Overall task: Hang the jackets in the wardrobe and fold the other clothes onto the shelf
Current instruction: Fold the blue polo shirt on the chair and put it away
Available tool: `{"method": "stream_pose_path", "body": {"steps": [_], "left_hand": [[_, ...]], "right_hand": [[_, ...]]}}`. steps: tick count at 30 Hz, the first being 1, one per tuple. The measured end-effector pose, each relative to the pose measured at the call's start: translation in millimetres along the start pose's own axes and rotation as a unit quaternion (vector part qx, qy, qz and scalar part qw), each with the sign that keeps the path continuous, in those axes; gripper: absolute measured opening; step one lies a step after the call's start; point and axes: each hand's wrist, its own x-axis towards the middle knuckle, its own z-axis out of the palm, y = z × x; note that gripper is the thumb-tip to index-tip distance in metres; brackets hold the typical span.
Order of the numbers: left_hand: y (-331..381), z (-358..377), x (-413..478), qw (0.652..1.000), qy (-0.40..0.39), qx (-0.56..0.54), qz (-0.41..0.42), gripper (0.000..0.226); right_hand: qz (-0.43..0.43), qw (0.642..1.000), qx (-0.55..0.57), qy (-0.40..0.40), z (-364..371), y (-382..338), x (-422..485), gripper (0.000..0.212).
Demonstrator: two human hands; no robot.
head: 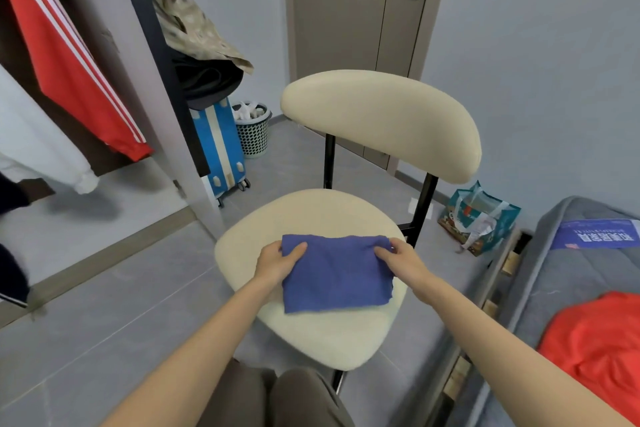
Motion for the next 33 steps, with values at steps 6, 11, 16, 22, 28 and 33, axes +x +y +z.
{"method": "stream_pose_path", "body": {"steps": [6,11,16,22,28,33], "left_hand": [[-18.8,11.8,45.0,0.998,0.043,-0.002,-0.038,0.031],[-47.7,24.8,51.2,0.988,0.124,0.077,-0.043,0.048],[-57.9,46.8,36.6,0.983,0.156,0.074,-0.066,0.064],[-57.1,49.3,39.5,0.981,0.13,0.095,-0.104,0.044],[-52.4,30.5,34.9,0.994,0.086,0.007,-0.061,0.019],[-40.2,7.1,22.7,0.996,0.088,-0.032,-0.009,0.022]], "right_hand": [[0.057,0.994,0.092,0.031,23.3,8.6,43.4,0.017],[0.07,0.996,0.048,0.036,42.0,34.4,49.7,0.051],[0.081,0.981,-0.112,0.133,60.5,52.7,50.8,0.06],[0.097,0.989,-0.068,0.087,68.6,49.5,54.7,0.044],[0.109,0.991,0.069,0.021,59.5,38.6,50.6,0.033],[0.007,0.996,0.083,0.033,62.6,16.4,35.1,0.031]]}}
